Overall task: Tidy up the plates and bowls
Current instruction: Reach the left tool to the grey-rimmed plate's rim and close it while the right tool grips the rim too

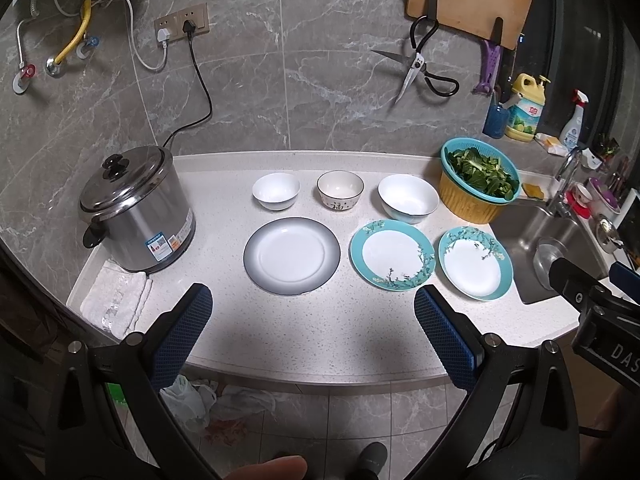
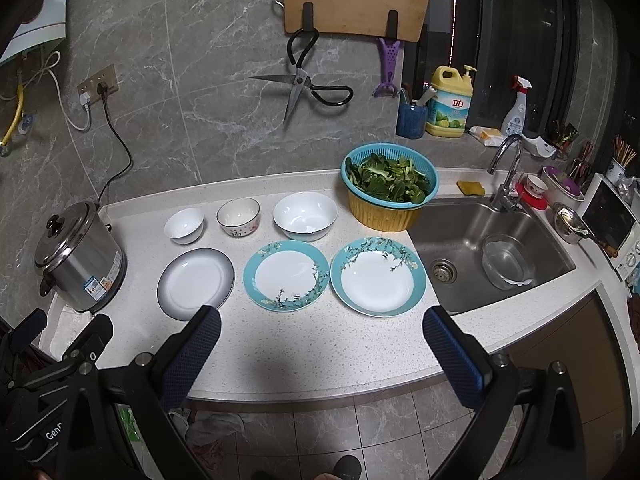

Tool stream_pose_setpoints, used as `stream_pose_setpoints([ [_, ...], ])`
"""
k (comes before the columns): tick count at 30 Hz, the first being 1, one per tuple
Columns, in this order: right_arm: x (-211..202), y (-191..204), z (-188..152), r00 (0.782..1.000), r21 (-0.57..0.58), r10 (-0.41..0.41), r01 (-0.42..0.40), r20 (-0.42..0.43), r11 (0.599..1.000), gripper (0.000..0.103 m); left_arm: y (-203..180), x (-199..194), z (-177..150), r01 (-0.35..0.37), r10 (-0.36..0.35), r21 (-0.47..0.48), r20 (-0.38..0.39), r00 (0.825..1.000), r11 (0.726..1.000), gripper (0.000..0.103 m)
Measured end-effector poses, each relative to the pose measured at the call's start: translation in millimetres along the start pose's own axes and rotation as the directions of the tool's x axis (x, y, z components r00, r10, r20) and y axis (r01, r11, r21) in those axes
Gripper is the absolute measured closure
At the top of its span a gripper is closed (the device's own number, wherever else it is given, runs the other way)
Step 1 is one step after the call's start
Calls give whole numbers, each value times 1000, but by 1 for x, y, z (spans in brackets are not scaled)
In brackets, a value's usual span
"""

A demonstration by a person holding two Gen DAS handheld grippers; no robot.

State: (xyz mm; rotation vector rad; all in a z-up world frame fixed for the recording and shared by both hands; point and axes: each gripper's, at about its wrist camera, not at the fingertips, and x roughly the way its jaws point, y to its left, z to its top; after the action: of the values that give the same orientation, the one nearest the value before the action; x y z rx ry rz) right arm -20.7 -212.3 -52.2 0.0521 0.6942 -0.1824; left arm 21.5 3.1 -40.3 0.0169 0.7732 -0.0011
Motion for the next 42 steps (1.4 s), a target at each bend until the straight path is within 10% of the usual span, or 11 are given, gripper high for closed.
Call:
stream_pose_setpoints([
  [7,30,-17,-11,999,-16,30,-31,-25,999,0,-4,29,-10,-28,27,-23,-41,999,999,0],
  [12,71,-32,-31,986,-34,105,-110,-129,993,0,17,95,-67,-53,28,-114,-212,977,992,0],
  [16,119,-48,-46,942,11,208,-213,-262,977,0,50,154,-123,-112,7,-238,-401,916,965,2],
  [21,161,-56,-50,870,133,395,-373,-294,918,0,96,190,-156,-50,-121,-428,-363,924,902,3],
  [26,210,-42,-52,773,327,581,-497,-254,804,1,104,241,-125,97,-186,-264,-335,924,959,1],
  [42,344,83,-53,736,488,594,-407,-326,772,39,200,452,6,242,-242,-65,-497,834,968,3],
])
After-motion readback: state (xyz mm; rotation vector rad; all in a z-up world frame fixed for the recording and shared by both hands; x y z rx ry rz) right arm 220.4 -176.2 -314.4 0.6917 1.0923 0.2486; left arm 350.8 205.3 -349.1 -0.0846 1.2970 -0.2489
